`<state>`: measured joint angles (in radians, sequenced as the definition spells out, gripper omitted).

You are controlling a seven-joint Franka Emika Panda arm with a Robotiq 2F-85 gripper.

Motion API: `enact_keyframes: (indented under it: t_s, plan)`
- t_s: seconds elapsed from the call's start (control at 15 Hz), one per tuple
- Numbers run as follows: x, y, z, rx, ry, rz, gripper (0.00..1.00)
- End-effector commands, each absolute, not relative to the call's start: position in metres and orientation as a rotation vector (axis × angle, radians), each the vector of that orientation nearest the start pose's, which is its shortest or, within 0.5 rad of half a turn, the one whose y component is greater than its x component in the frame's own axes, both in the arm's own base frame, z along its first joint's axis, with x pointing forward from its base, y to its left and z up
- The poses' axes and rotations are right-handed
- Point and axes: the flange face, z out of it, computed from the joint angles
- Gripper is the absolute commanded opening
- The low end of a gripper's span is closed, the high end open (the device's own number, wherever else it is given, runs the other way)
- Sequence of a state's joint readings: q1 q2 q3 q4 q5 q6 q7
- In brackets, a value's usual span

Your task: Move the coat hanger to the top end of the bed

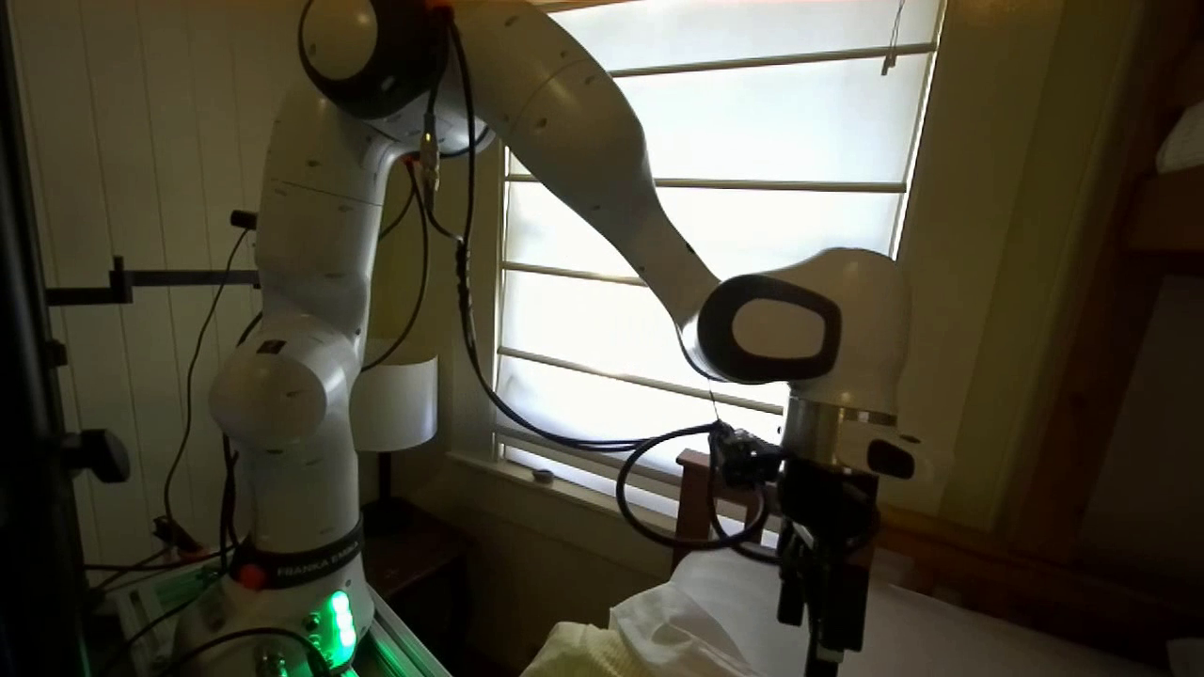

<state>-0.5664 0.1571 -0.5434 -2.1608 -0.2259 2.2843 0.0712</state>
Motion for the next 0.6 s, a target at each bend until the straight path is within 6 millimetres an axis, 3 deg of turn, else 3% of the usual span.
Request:
enact_keyframes:
  t_s: [0.0, 0.13, 0.2, 0.4, 0.53]
  plan:
    - [0.244, -0.533, 0.328, -2.709, 1.883, 0.146, 1.00]
    - [0.250, -0.530, 0.328, -2.597, 1.936, 0.157, 1.00]
    - [0.239, -0.526, 0.330, -2.694, 1.874, 0.154, 1.00]
    - [0.248, -0.527, 0.325, -2.646, 1.909, 0.154, 1.00]
    - [0.252, -0.536, 0.322, -2.589, 2.020, 0.073, 1.00]
